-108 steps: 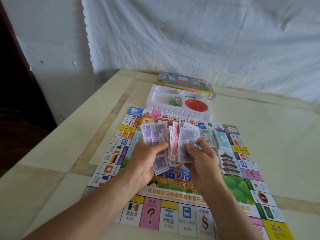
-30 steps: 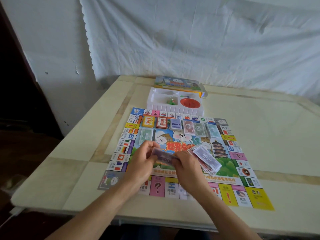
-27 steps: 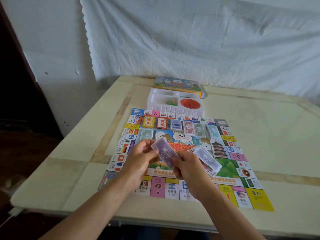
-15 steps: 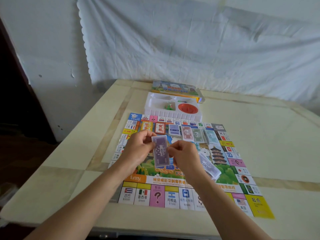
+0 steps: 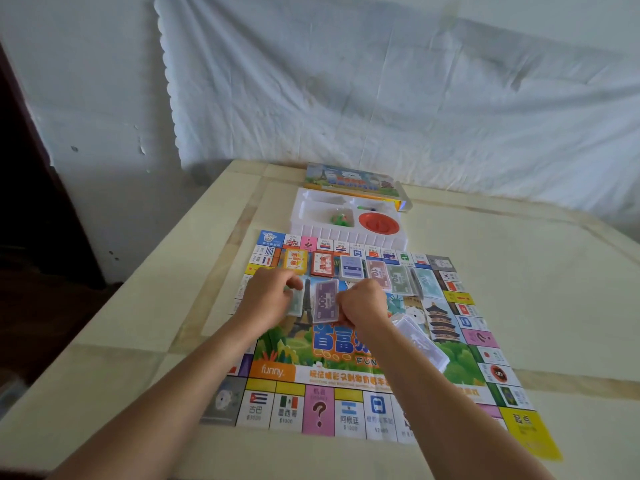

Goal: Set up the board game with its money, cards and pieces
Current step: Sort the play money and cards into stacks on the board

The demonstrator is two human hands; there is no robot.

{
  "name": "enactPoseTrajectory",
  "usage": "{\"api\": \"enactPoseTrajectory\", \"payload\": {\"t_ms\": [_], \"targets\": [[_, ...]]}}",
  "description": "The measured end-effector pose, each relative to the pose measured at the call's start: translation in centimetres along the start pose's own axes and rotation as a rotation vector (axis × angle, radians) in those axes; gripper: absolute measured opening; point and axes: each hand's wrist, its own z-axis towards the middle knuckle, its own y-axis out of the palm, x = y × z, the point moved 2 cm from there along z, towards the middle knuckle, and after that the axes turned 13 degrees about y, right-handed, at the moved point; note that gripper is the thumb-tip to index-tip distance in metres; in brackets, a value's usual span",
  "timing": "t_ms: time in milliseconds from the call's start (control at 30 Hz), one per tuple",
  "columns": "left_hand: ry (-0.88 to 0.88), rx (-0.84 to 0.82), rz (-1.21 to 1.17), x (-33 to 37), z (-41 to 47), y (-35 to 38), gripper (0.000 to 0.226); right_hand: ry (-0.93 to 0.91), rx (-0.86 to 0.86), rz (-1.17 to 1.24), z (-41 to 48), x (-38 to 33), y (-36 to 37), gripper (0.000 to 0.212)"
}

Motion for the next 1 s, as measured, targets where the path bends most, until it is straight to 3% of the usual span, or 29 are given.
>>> {"api": "enactPoseTrajectory", "payload": {"t_ms": [200, 333, 500, 633, 767, 900, 1000], "targets": [[0.020, -0.006, 0.044, -0.5, -0.1, 0.7, 0.017, -0.132, 0.114, -0.271, -0.7, -0.6, 0.5, 0.004], [0.022, 0.002, 0.063, -0.4, -0.2, 0.7, 0.017, -0.160, 0.139, -0.351, -0.7, -0.8, 1.0, 0.013], [0.029, 0.008, 0.073, -0.4, -0.1, 0.7, 0.016, -0.185, 0.157, -0.417, -1.0, -1.1, 1.2, 0.020], [0.018, 0.015, 0.112, 0.2, -0.2, 0.3, 0.019, -0.217, 0.115, -0.426, -1.0, -1.1, 0.1, 0.012], [0.121, 0.086, 0.118, 2.6, -0.4, -0.5, 0.020, -0.240, 0.148, -0.436, 0.3, 0.0, -4.4, 0.009], [0.213, -0.142, -0.090, 7.6, -2.0, 1.4, 0.020, -0.265, 0.191, -0.722, 1.1, 3.0, -11.1, 0.004], [-0.003, -0.336, -0.414, 10.6, -3.6, 4.2, 0.020, -0.222, 0.108, -0.894, 1.4, 5.3, -13.0, 0.024]]}}
